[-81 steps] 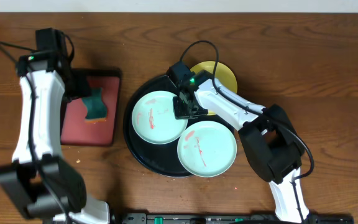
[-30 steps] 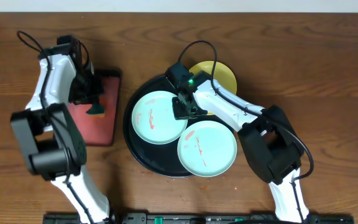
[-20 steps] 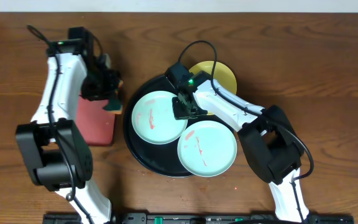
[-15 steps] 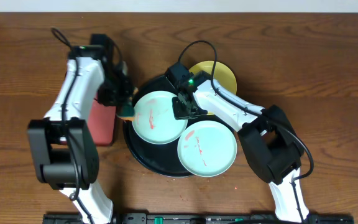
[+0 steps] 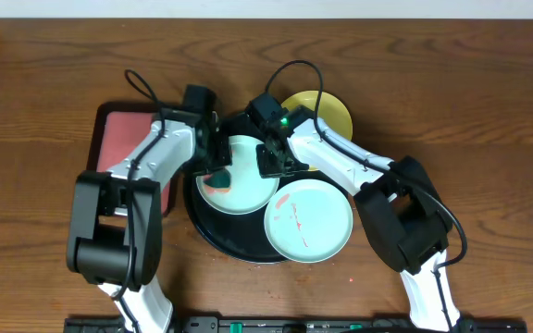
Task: Clean dirty plates on tray and stack at the side
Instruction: 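Scrub the held pale green plate with the sponge in the left gripper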
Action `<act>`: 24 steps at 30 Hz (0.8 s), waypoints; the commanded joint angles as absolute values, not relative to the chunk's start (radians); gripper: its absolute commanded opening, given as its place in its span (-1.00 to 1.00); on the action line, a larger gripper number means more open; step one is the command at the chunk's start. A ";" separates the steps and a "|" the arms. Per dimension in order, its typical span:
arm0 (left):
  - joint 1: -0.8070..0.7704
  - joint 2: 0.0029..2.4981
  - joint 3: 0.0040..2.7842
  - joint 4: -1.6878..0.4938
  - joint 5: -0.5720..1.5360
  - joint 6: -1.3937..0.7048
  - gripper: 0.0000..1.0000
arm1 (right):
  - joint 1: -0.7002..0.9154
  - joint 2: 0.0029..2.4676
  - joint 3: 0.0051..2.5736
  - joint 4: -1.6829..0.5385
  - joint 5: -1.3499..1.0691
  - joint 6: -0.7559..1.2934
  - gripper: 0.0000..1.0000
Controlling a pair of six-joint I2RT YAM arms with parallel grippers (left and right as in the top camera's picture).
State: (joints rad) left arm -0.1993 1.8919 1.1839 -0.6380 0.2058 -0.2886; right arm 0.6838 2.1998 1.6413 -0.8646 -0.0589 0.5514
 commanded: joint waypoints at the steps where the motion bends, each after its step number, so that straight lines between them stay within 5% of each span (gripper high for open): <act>1: -0.246 1.916 1.140 -0.657 0.344 -0.249 -0.85 | 0.699 2.228 1.633 -0.867 -0.042 0.534 -0.96; 5: -0.247 1.915 1.140 -0.669 0.601 -0.106 -0.85 | 0.699 2.228 1.633 -0.867 -0.042 0.534 -0.96; 9: -0.246 1.915 1.140 -0.684 0.590 -0.104 -0.85 | 0.699 2.228 1.633 -0.867 -0.042 0.534 -0.96; 18: -0.245 1.915 1.150 -0.757 -0.165 -0.523 -0.85 | 0.699 2.228 1.633 -0.868 -0.042 0.533 -0.96; 24: -0.247 1.915 1.158 -0.804 -0.224 -0.547 -0.85 | 0.699 2.228 1.633 -0.867 -0.042 0.534 -0.96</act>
State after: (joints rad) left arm -0.2687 1.8847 1.1740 -0.7792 0.0055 -0.4828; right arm 0.6838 2.1998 1.6417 -0.8631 -0.0601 0.5514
